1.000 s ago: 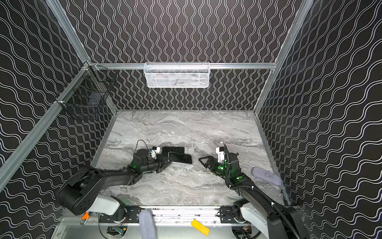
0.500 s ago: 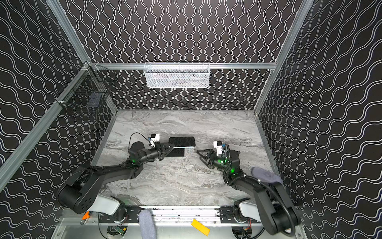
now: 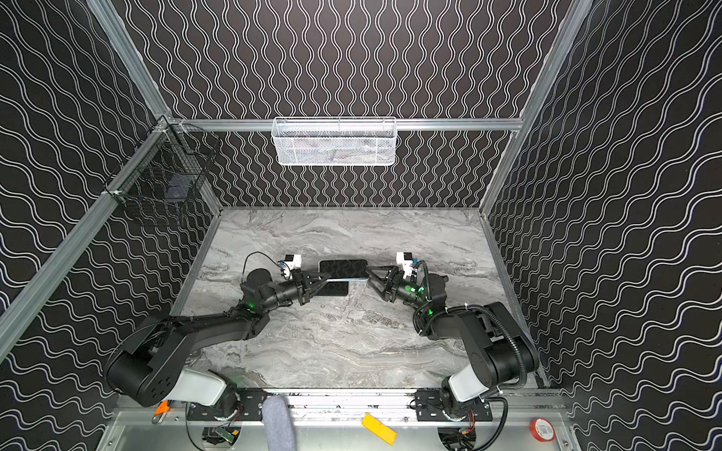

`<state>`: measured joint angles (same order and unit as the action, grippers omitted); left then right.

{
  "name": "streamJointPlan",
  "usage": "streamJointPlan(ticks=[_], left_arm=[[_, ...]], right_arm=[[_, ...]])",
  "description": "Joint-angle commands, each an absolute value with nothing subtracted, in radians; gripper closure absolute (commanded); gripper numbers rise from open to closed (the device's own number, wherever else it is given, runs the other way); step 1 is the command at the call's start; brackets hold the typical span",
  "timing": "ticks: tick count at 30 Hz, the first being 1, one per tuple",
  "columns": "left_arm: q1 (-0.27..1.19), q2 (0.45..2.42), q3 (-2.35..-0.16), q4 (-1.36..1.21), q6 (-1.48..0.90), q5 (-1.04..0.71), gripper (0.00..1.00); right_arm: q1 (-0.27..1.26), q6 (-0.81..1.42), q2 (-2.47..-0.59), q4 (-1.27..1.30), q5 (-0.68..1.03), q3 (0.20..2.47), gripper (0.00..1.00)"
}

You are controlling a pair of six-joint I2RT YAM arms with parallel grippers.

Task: Put the phone into the phone case
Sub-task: 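Lift the cased blue phone with both grippers and tilt it onto its edge, then open the right gripper and draw it back while the left gripper holds the phone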

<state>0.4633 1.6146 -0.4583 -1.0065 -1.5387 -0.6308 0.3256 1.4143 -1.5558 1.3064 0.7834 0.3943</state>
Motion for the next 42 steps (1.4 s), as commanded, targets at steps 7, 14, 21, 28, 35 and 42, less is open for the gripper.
streamJointPlan(ticks=[7, 14, 21, 28, 35, 42], left_arm=[[0.476, 1.651, -0.461, -1.131, -1.539, -0.63, 1.0], [0.475, 1.619, -0.461, -1.06, -1.485, -0.636, 1.0], [0.475, 1.577, -0.486, -0.971, -1.415, -0.655, 1.0], [0.473, 1.543, -0.498, -0.914, -1.334, -0.706, 1.0], [0.475, 1.557, -0.51, -0.957, -1.333, -0.777, 1.0], [0.483, 1.563, -0.524, -0.951, -1.33, -0.816, 1.0]], right_arm=[[0.343, 1.467, -1.581, 1.413, 0.778, 0.408, 0.5], [0.343, 1.391, -1.525, 1.245, 0.77, 0.417, 0.93], [0.343, 1.294, -1.467, 1.076, 0.777, 0.44, 1.0], [0.288, 1.212, -1.387, 0.942, 0.76, 0.472, 0.5], [0.279, 1.201, -1.443, 0.945, 0.846, 0.555, 0.43], [0.28, 1.163, -1.461, 0.913, 0.854, 0.573, 0.51]])
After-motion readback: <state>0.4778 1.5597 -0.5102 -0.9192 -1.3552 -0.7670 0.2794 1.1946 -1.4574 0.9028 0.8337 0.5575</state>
